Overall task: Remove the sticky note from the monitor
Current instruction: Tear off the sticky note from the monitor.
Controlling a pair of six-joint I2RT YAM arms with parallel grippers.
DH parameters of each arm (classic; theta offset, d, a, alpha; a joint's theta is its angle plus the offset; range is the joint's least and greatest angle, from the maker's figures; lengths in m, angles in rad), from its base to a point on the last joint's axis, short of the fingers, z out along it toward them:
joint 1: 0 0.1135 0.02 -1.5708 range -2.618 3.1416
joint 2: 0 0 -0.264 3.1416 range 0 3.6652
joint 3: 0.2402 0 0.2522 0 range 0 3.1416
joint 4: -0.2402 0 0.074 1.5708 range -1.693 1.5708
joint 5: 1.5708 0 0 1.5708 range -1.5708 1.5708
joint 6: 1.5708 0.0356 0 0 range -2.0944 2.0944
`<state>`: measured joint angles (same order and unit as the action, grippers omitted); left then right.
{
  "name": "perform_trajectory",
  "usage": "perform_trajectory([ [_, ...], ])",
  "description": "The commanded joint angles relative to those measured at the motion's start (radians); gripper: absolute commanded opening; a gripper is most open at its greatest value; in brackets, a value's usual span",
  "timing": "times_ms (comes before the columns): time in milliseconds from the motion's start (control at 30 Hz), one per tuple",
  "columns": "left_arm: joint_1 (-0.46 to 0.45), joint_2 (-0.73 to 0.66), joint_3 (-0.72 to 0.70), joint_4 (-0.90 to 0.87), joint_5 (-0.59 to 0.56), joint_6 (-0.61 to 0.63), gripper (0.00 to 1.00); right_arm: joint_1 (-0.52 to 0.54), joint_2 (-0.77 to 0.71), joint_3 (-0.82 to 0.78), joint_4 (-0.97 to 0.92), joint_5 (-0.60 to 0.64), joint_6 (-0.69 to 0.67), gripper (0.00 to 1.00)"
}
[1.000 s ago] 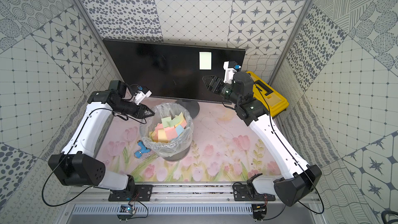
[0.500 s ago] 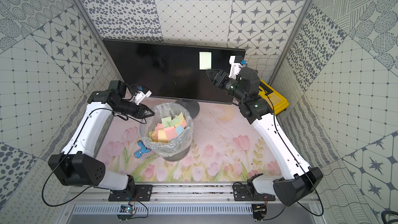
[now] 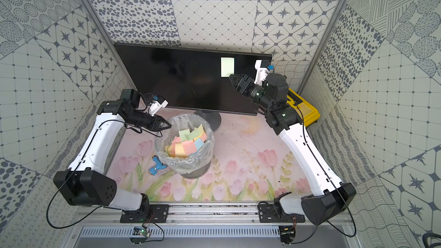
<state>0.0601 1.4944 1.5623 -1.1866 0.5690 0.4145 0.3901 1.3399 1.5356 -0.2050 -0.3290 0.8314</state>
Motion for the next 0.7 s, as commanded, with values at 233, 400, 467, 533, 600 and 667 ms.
perform_trajectory([
  [233, -0.003, 0.007, 0.015, -0.013, 0.002, 0.027, 0.33, -0.017, 0.029, 0.055, 0.058, -0.030, 0.020, 0.54],
  [400, -0.003, 0.009, 0.015, -0.013, 0.002, 0.027, 0.33, -0.024, 0.036, 0.057, 0.066, -0.035, 0.032, 0.54],
  [467, -0.003, 0.009, 0.015, -0.013, 0.002, 0.027, 0.33, -0.026, 0.043, 0.061, 0.071, -0.041, 0.038, 0.53],
  [533, -0.004, 0.009, 0.016, -0.012, 0.000, 0.027, 0.33, -0.026, 0.050, 0.066, 0.073, -0.049, 0.040, 0.51],
  [600, -0.003, 0.010, 0.017, -0.013, 0.000, 0.027, 0.33, -0.027, 0.059, 0.070, 0.077, -0.056, 0.043, 0.49],
  [667, -0.003, 0.009, 0.015, -0.013, -0.001, 0.027, 0.33, -0.027, 0.066, 0.075, 0.079, -0.062, 0.044, 0.48],
])
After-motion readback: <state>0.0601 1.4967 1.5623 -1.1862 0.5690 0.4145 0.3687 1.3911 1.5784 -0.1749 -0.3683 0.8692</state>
